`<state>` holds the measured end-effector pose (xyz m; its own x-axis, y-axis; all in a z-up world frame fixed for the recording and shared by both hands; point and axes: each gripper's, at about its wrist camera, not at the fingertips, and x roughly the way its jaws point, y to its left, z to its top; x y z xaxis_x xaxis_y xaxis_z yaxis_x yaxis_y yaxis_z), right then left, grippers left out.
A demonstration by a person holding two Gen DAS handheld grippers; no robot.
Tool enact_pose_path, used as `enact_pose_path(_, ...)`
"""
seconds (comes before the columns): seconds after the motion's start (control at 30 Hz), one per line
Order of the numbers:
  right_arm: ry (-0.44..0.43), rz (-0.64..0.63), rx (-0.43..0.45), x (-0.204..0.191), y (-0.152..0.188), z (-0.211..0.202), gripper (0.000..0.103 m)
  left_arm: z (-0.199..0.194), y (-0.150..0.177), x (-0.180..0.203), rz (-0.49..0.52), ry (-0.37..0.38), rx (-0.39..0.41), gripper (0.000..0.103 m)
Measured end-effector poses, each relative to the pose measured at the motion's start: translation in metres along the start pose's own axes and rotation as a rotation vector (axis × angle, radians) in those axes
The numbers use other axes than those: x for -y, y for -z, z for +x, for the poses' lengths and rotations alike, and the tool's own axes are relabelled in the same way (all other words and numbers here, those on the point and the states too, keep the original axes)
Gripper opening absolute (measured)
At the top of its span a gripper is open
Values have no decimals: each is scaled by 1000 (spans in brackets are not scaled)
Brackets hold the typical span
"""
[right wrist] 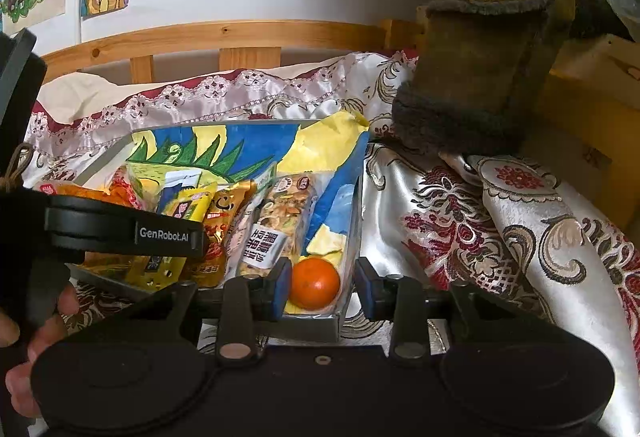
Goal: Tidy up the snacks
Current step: 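Carry the yellow bar and mandarin into the silver tray and open both tools, then withdraw both tools from the tray back over the bed cover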
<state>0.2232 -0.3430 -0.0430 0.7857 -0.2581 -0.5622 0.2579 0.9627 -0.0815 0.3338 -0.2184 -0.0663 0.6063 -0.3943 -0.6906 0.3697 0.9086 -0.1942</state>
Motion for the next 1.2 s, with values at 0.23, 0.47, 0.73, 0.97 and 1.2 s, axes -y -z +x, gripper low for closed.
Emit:
enact_pose_path(0.23, 10, 21, 53, 1, -4, -11, 65, -24, 0, -2, -5, 2, 44, 85)
enact_pose_path(0.47, -6, 13, 203, -2, -11, -56, 88, -90, -6, -14, -12, -23, 164, 101)
enact_pose_path(0.73, -70, -39, 356, -15, 0, -128, 102, -183, 12, -38, -22, -110, 285, 103)
enact_pose_path(0.97, -103, -92, 376, -35, 21, -182, 102, -251, 52, -63, -16, -193, 313, 103)
enact_pose_path(1.2, -142, -84, 371, -47, 45, -228, 102, -299, 96, -80, 33, -282, 287, 103)
